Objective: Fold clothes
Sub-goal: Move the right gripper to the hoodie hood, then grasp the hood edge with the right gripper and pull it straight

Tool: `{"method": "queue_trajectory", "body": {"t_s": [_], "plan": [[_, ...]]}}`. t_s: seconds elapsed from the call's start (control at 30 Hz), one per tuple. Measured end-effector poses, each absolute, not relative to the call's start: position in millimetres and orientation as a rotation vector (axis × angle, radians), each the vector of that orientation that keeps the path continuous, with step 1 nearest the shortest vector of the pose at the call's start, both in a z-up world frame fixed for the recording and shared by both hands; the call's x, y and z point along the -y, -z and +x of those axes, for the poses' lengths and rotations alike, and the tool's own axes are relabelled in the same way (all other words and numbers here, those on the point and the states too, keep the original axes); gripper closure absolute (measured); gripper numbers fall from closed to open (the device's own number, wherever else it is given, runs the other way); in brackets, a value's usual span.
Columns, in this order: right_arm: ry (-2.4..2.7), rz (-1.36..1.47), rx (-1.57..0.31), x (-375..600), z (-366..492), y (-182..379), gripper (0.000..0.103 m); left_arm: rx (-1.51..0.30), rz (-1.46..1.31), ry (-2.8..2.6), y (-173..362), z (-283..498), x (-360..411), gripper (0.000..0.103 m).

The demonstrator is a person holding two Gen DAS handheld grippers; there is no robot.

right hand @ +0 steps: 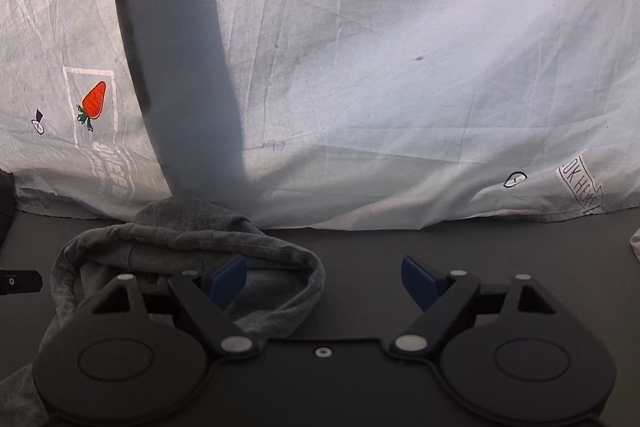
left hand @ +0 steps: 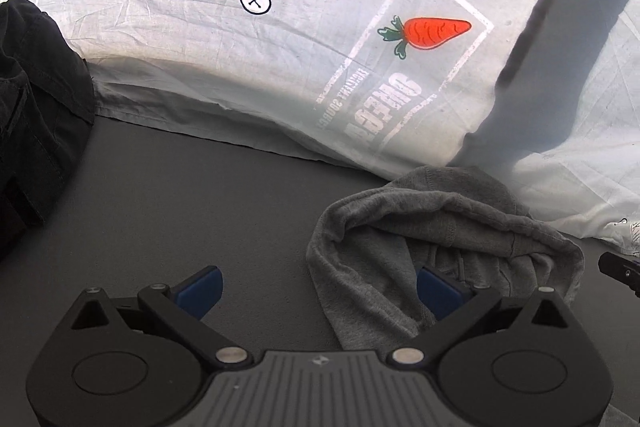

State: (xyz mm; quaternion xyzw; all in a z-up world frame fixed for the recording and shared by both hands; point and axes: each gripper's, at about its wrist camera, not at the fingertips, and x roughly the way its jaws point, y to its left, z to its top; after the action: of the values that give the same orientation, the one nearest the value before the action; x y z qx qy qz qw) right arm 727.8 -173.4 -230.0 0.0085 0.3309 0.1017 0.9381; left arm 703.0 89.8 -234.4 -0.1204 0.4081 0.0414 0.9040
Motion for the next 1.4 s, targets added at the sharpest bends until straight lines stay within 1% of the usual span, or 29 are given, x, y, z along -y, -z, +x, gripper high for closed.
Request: {"method": "queue_trajectory", "body": {"t_s": [0.03,0.07,0.13,0.3,0.37,0.4,0.43,0.6,0.73,0.93,1.03,1.07,1.13,1.17,1.3,1.4], "plan": [[-0.263,0.024,-0.686,166.7,725.3,231.3,0.032,-0.848,-0.250,-0.083,235.8,701.8,-87.8,0.001],[-0.318,0.027,-0.706,158.7,723.6,233.2,0.050,-0.852,-0.249,-0.082,237.2,700.8,-85.7,0.001],[-0.408,0.029,-0.754,142.6,722.4,239.8,0.068,-0.861,-0.268,-0.088,240.2,697.3,-85.0,0.001],[-0.559,-0.066,-0.807,101.7,715.2,257.4,0.066,-0.881,-0.325,-0.106,244.4,679.7,-91.6,0.001],[-0.549,-0.124,-0.830,87.8,717.7,265.9,0.069,-0.890,-0.323,-0.118,244.9,670.6,-94.8,0.001],[-0.544,-0.140,-0.845,84.0,720.4,270.0,0.075,-0.895,-0.327,-0.123,244.7,665.4,-97.3,0.001],[-0.536,-0.142,-0.850,83.8,721.6,270.8,0.100,-0.898,-0.332,-0.128,244.4,661.0,-99.8,0.001],[-0.521,0.018,-0.725,118.4,688.2,228.3,0.099,-0.899,-0.340,-0.146,239.4,633.3,-110.8,0.001],[-0.504,0.090,-0.705,150.5,639.9,209.3,0.099,-0.907,-0.367,-0.154,237.4,611.4,-117.0,0.001],[-0.402,0.045,-0.851,172.7,605.0,233.8,0.098,-0.904,-0.387,-0.143,228.5,587.4,-112.0,0.001],[-0.417,0.032,-0.849,170.5,596.7,233.9,0.093,-0.902,-0.381,-0.132,225.1,580.1,-108.4,0.001],[-0.433,0.017,-0.835,166.0,597.1,231.6,0.091,-0.905,-0.383,-0.132,225.8,578.6,-108.1,0.001],[-0.439,-0.009,-0.810,156.2,602.5,228.5,0.083,-0.912,-0.392,-0.133,227.9,576.5,-107.7,0.001],[-0.425,0.005,-0.807,154.2,609.0,228.2,0.081,-0.917,-0.398,-0.136,229.6,576.0,-107.8,0.001],[-0.279,0.189,-0.849,169.6,649.2,238.9,0.081,-0.925,-0.389,-0.141,232.5,577.6,-106.4,0.001],[-0.231,0.231,-0.875,179.6,673.1,250.9,0.080,-0.930,-0.370,-0.135,234.3,580.6,-104.5,0.001]]}}
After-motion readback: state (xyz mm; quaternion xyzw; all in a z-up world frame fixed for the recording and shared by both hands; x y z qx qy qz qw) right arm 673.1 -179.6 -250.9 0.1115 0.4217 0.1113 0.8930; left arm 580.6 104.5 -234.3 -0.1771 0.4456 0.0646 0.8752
